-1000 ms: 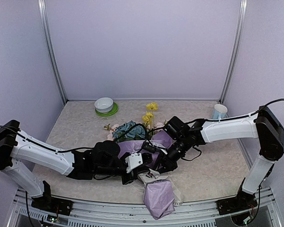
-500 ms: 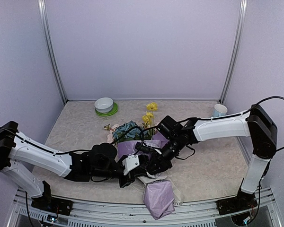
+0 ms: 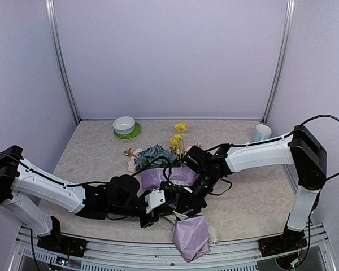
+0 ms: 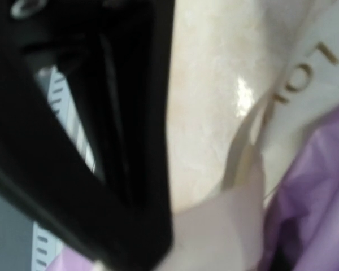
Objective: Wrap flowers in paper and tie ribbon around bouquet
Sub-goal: Cross the half-tied ribbon over the folded bouquet.
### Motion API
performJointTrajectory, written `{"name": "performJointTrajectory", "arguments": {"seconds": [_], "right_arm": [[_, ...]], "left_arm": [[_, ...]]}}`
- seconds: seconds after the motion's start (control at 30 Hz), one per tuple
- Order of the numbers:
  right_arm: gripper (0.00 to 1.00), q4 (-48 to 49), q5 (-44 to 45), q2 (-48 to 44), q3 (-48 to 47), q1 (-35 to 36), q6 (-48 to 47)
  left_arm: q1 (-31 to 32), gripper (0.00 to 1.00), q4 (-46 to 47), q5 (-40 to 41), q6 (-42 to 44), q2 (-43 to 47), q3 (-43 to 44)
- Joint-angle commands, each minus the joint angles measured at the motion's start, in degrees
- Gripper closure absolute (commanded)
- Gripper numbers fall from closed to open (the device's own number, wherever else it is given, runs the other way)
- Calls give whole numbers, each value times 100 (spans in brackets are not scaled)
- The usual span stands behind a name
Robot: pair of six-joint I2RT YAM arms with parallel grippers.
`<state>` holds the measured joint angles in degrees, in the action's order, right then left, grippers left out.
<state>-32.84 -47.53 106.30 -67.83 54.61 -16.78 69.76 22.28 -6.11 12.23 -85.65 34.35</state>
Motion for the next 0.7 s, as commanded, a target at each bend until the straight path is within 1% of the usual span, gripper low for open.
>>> {"name": "performJointTrajectory", "arguments": {"seconds": [0.0,0.07,0.1,0.2,0.33,0.5,0.67], "right_arm": [[62,-469,170,123,-173,54,-201],[63,-439,249,128,-166,76,-178],[66,-415,297,120,-162,93,-155],[79,-359,352,101,-162,95,-110],[83,-325,727,89,-204,110,4],[100,-164,1341,-73,-282,111,214],[100,5,1280,-207,-352,86,379]], "left_arm": [[46,97,-88,-77,-26,-40,-40],[55,97,-117,-68,-28,-57,-42],[56,97,-122,-59,-41,-57,-40],[63,97,-134,-50,-55,-23,-42],[61,97,-144,-6,-37,-62,-44],[59,97,-153,-5,-37,-87,-31],[64,98,-157,-10,6,-90,3]]}}
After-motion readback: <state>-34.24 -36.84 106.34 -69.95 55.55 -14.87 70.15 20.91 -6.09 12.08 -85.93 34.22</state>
